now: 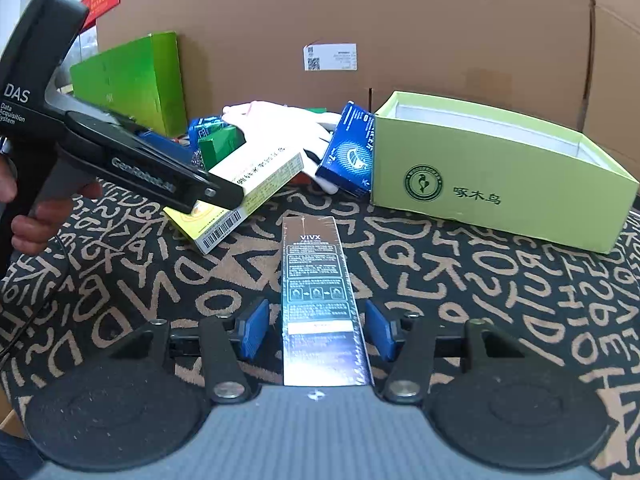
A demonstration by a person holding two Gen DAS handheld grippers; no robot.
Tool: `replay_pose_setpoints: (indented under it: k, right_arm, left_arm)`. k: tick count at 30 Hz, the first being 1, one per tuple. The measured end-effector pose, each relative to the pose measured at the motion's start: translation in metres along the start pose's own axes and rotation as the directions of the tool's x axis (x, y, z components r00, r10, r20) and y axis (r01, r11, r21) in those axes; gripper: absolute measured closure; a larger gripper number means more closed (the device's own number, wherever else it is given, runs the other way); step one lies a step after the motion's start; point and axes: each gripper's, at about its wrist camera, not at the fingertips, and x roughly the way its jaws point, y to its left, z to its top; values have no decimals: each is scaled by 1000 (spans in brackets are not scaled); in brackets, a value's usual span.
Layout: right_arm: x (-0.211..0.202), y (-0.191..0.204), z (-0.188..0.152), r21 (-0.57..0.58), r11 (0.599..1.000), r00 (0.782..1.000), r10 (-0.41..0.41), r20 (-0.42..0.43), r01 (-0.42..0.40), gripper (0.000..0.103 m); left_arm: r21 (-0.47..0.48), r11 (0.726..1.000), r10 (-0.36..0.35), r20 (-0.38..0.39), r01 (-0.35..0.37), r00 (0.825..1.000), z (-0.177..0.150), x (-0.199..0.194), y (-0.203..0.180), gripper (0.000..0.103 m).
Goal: Organize objects
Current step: 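Grasp the silver VIVX box with the right tool while the left tool grasps the yellow-green tablet box, then carry both boxes into the lime-green shoebox and open both tools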
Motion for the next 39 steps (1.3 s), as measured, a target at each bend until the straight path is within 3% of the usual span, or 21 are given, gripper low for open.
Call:
replay_pose_setpoints:
  k: [2,3,5,7,12,15,17,18,22,24,27,31,39]
  right_arm:
    - [4,2,1,-4,1000,1000,-3,-11,3,46]
    - [6,2,1,-3,1000,1000,-3,-17,3,46]
    - [8,2,1,4,1000,1000,5,-17,-4,57]
    - [8,2,1,12,1000,1000,6,-12,-6,60]
    - [-3,-3,1,33,999,999,32,8,-32,60]
    - [-12,-9,2,39,999,1000,19,22,-20,60]
    - [-14,-11,1,36,999,1000,10,21,-11,60]
    - [-14,-12,1,35,999,1000,10,19,-10,60]
    - [-8,-10,-4,42,999,1000,29,-4,-29,60]
    - [-5,-9,-5,46,998,999,35,-12,-34,60]
    - [0,-9,-4,54,998,999,36,-10,-35,60]
    - [1,-5,-2,27,999,1000,25,-8,-24,60]
    - [-42,-29,32,37,999,990,-27,138,22,60]
  left_arm:
    - [23,1000,3,-8,-2,1000,3,10,-7,21]
    - [29,1000,-6,-17,6,1000,3,15,-9,30]
    - [44,999,14,-10,-13,1000,2,19,-11,36]
    - [52,998,26,-4,-26,1000,3,17,-10,54]
    - [-1,998,-57,0,57,998,5,-2,0,85]
    - [29,999,-24,-25,25,999,3,1,-4,80]
    - [19,999,32,-21,-31,999,1,6,-6,52]
    - [13,998,59,-15,-59,998,0,9,-6,31]
    - [9,998,59,-45,-58,997,1,25,-3,20]
    - [0,998,58,-78,-59,995,-1,36,0,19]
    - [-62,998,-9,-93,4,996,-6,38,10,34]
    - [-47,999,-31,-90,27,995,-5,28,8,35]
    - [-67,990,-120,66,125,991,39,-31,-1,35]
